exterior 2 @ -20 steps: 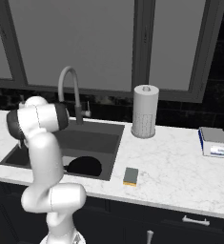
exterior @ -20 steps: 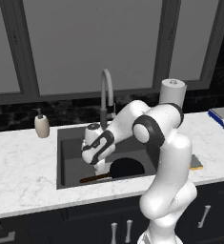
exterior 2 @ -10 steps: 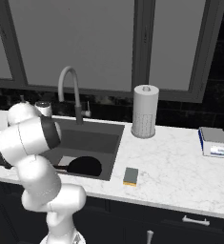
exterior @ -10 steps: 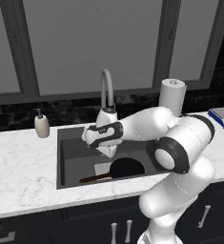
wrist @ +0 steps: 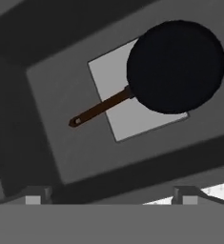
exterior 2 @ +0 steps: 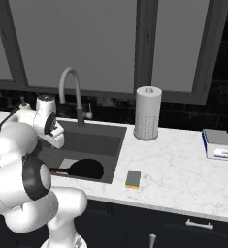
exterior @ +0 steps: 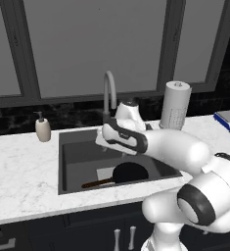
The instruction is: Pick the pan and sponge and place them into the sink. Then turn on the water.
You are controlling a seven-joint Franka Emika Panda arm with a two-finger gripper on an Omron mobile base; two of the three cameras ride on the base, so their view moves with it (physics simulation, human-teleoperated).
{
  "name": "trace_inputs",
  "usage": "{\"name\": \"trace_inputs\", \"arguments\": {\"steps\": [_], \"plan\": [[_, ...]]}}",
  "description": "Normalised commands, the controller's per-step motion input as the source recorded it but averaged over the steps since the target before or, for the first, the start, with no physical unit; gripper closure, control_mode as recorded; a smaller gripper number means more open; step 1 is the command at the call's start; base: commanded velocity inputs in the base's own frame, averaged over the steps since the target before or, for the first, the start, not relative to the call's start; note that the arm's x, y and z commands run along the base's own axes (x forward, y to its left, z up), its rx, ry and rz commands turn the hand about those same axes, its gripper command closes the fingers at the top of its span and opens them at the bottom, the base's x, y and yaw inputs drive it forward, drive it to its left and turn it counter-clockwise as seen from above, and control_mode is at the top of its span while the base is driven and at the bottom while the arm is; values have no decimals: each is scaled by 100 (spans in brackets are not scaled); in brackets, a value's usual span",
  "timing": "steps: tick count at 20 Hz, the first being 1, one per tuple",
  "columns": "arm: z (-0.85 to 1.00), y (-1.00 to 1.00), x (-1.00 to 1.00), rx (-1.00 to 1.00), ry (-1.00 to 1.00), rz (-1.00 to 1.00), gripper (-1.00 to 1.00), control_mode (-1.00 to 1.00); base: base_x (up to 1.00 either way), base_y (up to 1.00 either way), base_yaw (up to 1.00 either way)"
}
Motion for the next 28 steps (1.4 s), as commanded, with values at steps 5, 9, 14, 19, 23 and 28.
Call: {"name": "trace_inputs", "arguments": {"steps": [5, 9, 14, 19, 23, 28], "plan": [[64, -39, -11, -23, 0, 17, -100, -100, 0, 0, 0], [57, -85, -6, -21, 3, 13, -100, -100, 0, 0, 0], [30, -90, -15, -10, 2, 10, -100, -100, 0, 0, 0], [1, -100, -36, 0, 1, 12, -100, -100, 0, 0, 0], [0, -100, -43, 0, 2, 11, -100, -100, 0, 0, 0], [4, -99, -41, 0, 10, 5, -100, -100, 0, 0, 0]]}}
